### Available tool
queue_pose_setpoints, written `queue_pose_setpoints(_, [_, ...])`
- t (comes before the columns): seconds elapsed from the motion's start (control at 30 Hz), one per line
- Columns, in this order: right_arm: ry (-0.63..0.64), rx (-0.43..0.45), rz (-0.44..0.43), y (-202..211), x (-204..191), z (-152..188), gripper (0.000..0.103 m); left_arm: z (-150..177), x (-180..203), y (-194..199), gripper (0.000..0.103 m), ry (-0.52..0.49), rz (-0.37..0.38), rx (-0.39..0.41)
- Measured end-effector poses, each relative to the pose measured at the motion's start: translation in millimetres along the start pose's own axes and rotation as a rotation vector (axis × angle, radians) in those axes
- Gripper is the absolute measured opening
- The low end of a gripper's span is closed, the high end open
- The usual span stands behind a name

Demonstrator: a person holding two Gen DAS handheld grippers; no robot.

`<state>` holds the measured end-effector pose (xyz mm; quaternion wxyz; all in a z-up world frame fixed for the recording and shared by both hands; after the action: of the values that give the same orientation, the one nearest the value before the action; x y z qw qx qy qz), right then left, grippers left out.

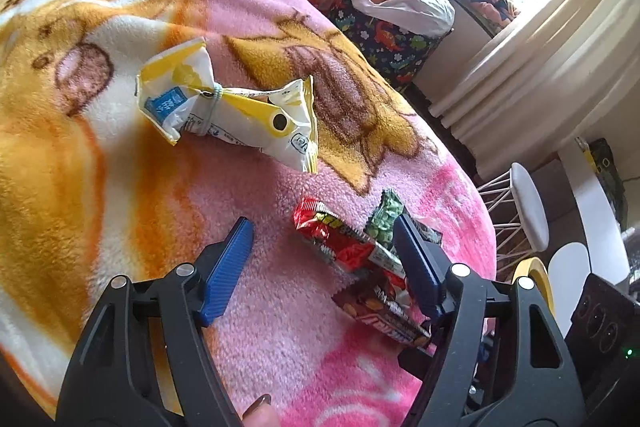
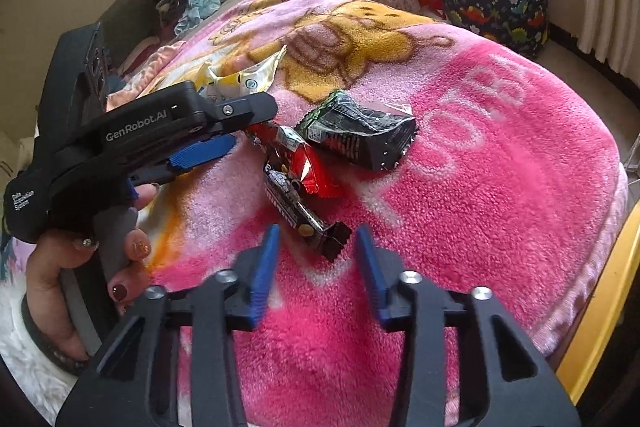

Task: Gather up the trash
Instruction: 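Grasp the red candy wrapper with the left tool while the right tool grasps the silver candy bar wrapper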

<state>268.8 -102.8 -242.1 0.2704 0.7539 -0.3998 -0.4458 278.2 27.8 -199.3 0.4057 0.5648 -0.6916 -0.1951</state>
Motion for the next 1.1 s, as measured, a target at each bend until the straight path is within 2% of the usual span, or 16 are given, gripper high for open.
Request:
queue_pose_setpoints(0.13, [0.022,-0.004,-0.014,0.7,-5.6,4.2,0.018,-2.8,-2.4,-3.6,0.051,0.022,0.000,-0.002])
queue_pose_setpoints(0.3, [0.020,-0.008,-0.031,7.9,-7.0,11.2,0.014,-2.5,-0.6,-3.3,0.020,0.004,-0.019,-0.009])
queue_pose_setpoints(0.4, [0.014,-0.005,-0.030,13.6,-5.6,16.3,0.013,-0.1,0.9,-0.5,0.015,-0.002,-0.019,-0.008])
queue_pose_setpoints(0.73, [-0.032,0.029,-0.056,40.1,1.0,29.8,0.012,-0.4,10.4,22.8,0.011,-0.034,-0.022,0.034])
queue_pose_setpoints(1.1, [-0.023,0.143,-0.118,96.3,-7.4,28.9,0.011,-12.1,31.3,44.6,0.011,-0.089,-0.032,0.087])
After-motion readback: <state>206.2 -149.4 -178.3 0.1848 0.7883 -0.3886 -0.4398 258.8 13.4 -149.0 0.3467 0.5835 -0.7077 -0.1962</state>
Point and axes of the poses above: each gripper's, at about its wrist camera, not at the fingertips, and y roughly against the way its jaws point, x to its right, z to its underside, the point moved 8 cm from there along -y, roughly the way its jaws point, and after that the axes turned 14 degrees about -y, right-handed, at the moved point
